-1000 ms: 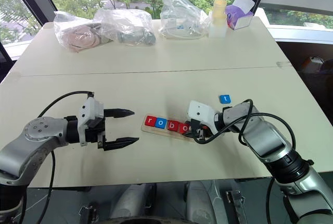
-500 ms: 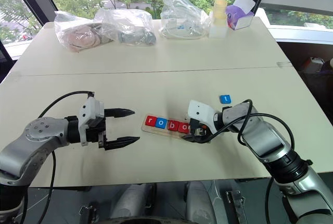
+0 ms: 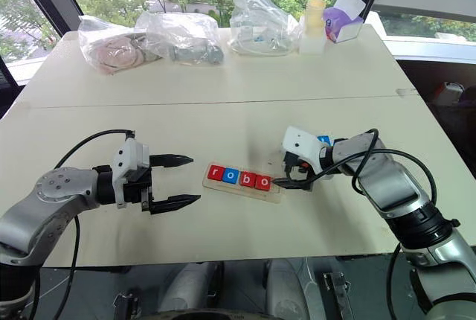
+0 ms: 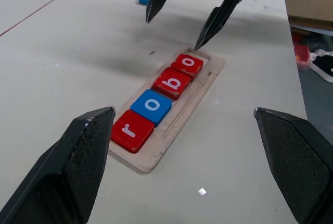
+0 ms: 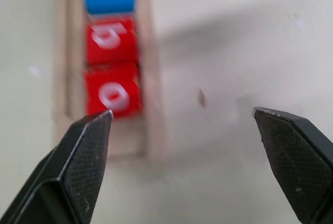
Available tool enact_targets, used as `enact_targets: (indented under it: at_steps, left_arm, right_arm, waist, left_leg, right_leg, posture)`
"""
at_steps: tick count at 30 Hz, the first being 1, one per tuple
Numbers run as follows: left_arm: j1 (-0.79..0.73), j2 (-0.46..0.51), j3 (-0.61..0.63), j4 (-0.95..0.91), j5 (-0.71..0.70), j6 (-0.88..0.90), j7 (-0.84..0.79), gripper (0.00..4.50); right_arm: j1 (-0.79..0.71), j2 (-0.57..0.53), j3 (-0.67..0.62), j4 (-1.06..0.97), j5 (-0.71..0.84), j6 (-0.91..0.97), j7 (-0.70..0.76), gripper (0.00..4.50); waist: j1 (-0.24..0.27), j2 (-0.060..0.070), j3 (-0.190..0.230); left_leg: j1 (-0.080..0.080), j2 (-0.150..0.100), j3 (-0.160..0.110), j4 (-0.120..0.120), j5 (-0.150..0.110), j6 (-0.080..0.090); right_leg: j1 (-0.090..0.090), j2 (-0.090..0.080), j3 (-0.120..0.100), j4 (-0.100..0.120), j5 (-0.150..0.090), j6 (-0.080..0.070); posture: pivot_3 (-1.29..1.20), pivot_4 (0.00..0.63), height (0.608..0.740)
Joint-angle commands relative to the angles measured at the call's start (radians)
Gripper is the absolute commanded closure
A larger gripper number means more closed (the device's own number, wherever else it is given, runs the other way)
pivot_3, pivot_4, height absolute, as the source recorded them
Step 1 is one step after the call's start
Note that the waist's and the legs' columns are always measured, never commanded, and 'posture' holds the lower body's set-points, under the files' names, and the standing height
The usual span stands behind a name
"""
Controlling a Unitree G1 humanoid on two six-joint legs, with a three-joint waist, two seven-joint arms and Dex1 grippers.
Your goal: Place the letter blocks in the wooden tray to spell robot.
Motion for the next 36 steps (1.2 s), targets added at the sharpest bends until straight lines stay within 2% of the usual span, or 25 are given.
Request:
enact_targets:
  at_steps: [1, 14, 26, 31, 36]
  left_arm:
    - [-0.012, -0.005, -0.001, -0.031, -0.013, -0.001, 0.001, 0.00]
    - [-0.011, -0.007, 0.005, -0.033, -0.013, 0.003, 0.008, 0.00]
    - [-0.002, -0.006, 0.007, -0.042, -0.013, 0.004, 0.020, 0.00]
    - [0.002, -0.008, 0.008, -0.048, -0.016, 0.006, 0.022, 0.00]
    - [0.002, -0.010, 0.005, -0.046, -0.014, 0.004, 0.021, 0.00]
  right_arm:
    - [-0.002, -0.011, -0.019, 0.015, -0.016, -0.044, 0.001, 0.05]
    - [0.023, 0.044, 0.029, 0.022, -0.047, -0.068, -0.014, 0.05]
    - [-0.014, 0.124, 0.056, 0.057, -0.078, -0.079, -0.031, 0.05]
    - [-0.003, 0.061, 0.038, 0.041, -0.108, -0.104, -0.012, 0.05]
    - [-0.004, -0.014, -0.074, -0.017, -0.045, -0.036, 0.002, 0.05]
  waist:
    - [-0.002, 0.000, 0.000]
    - [-0.001, 0.000, 0.000]
    - [-0.008, 0.000, 0.000]
    - [-0.011, 0.000, -0.001]
    - [0.000, 0.000, 0.000]
  left_leg:
    - [0.000, 0.000, 0.000, 0.000, 0.000, 0.000]
    - [0.000, 0.000, 0.000, 0.000, 0.000, 0.000]
    - [0.001, 0.000, 0.000, 0.000, 0.000, 0.000]
    - [0.001, 0.000, 0.000, 0.001, 0.000, 0.000]
    - [0.000, 0.000, 0.000, 0.001, 0.000, 0.000]
  right_leg:
    - [0.000, 0.000, 0.000, 0.000, 0.000, 0.000]
    - [0.000, 0.000, 0.000, 0.001, 0.000, 0.000]
    - [0.000, 0.001, 0.000, 0.002, 0.000, 0.000]
    - [0.000, 0.001, 0.000, 0.002, 0.000, 0.000]
    - [0.000, 0.000, 0.000, 0.002, 0.000, 0.000]
  posture:
    - [0.00, 0.150, 0.740]
    - [0.00, 0.150, 0.740]
    - [0.00, 0.150, 0.740]
    - [0.00, 0.150, 0.740]
    - [0.00, 0.150, 0.740]
